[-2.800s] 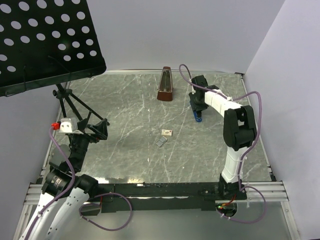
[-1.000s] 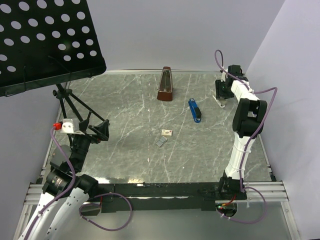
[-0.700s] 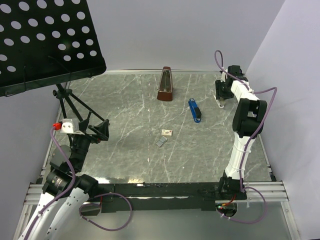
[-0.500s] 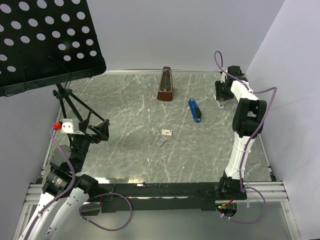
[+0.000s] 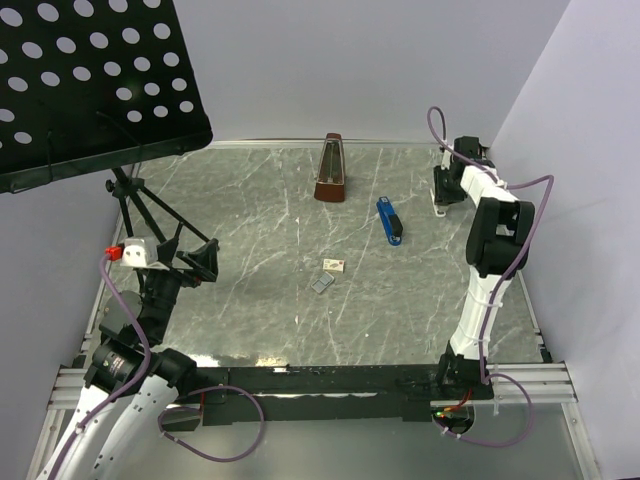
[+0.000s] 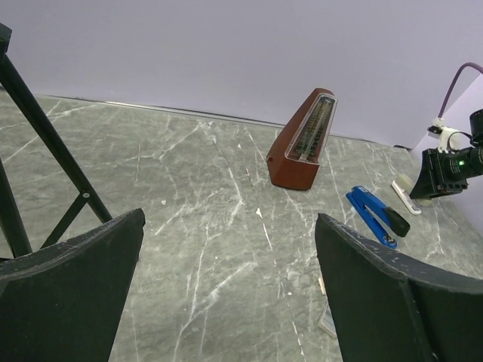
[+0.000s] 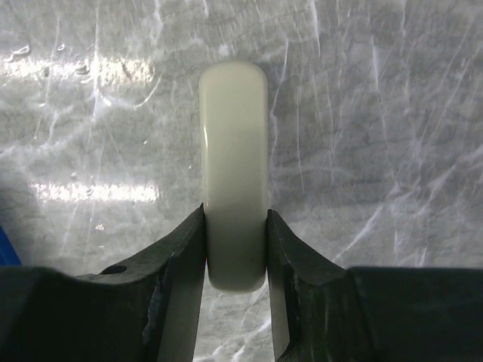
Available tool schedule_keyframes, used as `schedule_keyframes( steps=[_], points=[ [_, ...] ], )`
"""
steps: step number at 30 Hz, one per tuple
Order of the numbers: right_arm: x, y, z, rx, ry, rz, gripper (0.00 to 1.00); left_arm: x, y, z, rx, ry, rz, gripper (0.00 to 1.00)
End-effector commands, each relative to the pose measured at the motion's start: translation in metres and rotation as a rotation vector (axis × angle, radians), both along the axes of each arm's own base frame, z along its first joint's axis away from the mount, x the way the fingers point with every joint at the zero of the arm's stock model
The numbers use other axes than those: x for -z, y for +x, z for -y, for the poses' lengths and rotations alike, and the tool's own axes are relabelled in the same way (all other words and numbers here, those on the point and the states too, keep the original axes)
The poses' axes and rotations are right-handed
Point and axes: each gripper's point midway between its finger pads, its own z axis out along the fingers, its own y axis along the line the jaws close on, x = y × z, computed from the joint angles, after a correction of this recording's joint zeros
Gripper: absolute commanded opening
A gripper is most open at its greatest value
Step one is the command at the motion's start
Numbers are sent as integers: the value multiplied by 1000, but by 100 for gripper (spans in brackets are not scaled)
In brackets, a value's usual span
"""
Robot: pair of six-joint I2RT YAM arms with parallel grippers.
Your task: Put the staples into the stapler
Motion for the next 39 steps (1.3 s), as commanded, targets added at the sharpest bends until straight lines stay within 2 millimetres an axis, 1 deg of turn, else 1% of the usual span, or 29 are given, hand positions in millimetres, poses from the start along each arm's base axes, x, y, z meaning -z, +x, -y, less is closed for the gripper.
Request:
schedule_keyframes(
  steps=[1,3,4,5,6,7,8,9,10,11,12,13,14,15,16,19,20,21,23,24,27,28,29,30,31,32,34,35,39],
  points=[
    [-58,-5,-12,24,6,144,19,-11,-3,4,29,-8,47,99],
    [-75,-5,-27,5,12,206,18,-12,-3,5,33,-7,49,99],
    [-86,-16,-32,5,12,229,18,-10,-3,6,36,-3,45,100],
    [-92,-20,-48,-23,12,246,17,-11,-3,7,42,-3,47,99],
    [-99,-24,-55,-41,1,267,17,-11,-3,7,44,-3,47,99],
    [-108,-36,-62,-57,-8,287,17,-9,-2,8,47,0,43,100],
    [-113,-43,-88,-117,-11,298,17,-10,-2,9,53,1,45,99],
    [-118,-49,-97,-147,-33,312,17,-10,-2,9,53,2,47,99],
    [-125,-64,-110,-179,-33,329,17,-10,-2,10,56,4,44,99],
    [-128,-72,-122,-212,-29,336,17,-10,-2,10,57,6,45,99],
    [-141,-85,-148,-280,-8,368,17,-9,-1,11,63,8,42,99],
    [-133,-98,-160,-316,0,347,17,-8,-1,12,63,11,39,100],
    [-134,-107,-172,-350,7,350,17,-9,-1,12,64,11,43,99],
    [-142,-122,-198,-423,19,372,17,-8,-1,13,71,15,41,99],
    [-133,-136,-210,-468,31,346,17,-8,0,14,73,18,39,100],
    [-128,-177,-260,-622,101,320,17,-7,1,16,84,26,38,99],
    [-127,-187,-271,-653,119,312,17,-6,2,17,87,30,36,99],
    [-124,-206,-293,-727,134,300,17,-7,1,19,101,37,40,99],
    [-118,-225,-314,-803,155,275,17,-6,2,22,117,46,41,100],
    [-115,-244,-335,-882,176,262,17,-7,1,26,139,55,48,99],
    [-104,-271,-368,-1015,203,239,19,-4,2,32,172,75,49,99],
    [-100,-287,-384,-1080,204,231,19,-4,1,37,197,82,55,99],
    [-88,-291,-390,-1103,182,204,19,-3,1,38,207,87,54,99],
    [-86,-294,-398,-1123,176,198,20,-2,1,40,213,92,53,100],
    [-79,-303,-406,-1160,166,183,20,-3,1,42,228,95,54,99],
    [-63,-305,-411,-1167,141,143,20,-2,1,43,233,98,52,99],
    [-54,-308,-421,-1189,130,124,20,0,3,45,237,103,45,99],
    [-40,-314,-426,-1212,111,96,20,2,3,46,241,105,39,99],
    [-18,-314,-429,-1215,69,69,20,6,7,47,243,115,20,99]
  ],
)
